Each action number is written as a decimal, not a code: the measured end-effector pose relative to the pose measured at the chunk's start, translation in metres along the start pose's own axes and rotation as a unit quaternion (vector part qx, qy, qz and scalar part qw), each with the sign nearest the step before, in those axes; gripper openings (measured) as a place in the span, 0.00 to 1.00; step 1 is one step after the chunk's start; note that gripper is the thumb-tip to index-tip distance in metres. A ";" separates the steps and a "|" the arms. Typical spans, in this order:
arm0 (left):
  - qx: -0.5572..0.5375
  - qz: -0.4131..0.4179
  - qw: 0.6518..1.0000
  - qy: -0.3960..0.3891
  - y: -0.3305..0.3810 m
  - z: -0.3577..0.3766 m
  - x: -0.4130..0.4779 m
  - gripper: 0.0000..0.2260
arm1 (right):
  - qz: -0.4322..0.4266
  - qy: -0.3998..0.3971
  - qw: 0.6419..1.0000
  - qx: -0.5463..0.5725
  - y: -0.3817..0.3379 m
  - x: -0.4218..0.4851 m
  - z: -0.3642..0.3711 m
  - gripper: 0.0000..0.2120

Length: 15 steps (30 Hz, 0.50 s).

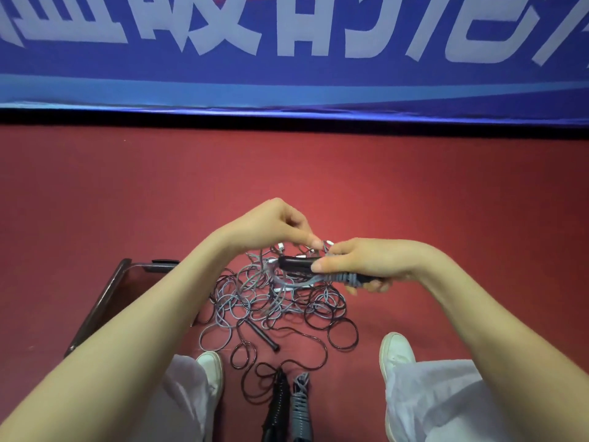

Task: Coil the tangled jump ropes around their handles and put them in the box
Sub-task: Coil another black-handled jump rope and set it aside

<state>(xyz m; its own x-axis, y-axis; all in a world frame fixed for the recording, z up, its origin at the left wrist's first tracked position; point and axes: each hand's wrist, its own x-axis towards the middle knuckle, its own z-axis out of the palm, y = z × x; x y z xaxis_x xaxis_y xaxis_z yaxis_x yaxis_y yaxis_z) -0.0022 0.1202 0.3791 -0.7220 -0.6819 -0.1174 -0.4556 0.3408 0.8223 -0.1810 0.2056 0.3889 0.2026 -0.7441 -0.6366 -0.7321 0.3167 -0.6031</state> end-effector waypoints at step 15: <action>-0.412 -0.061 0.909 0.000 0.018 0.025 0.003 0.08 | -0.146 0.499 0.850 -0.087 0.004 0.004 -0.011 0.17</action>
<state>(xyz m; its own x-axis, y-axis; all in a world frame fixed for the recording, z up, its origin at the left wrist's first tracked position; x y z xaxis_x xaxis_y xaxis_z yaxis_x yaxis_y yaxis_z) -0.0254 0.1404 0.3801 -0.6924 -0.6816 -0.2364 0.0121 -0.3387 0.9408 -0.1904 0.1974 0.3898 -0.1969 -0.9320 0.3043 -0.8485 0.0065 -0.5292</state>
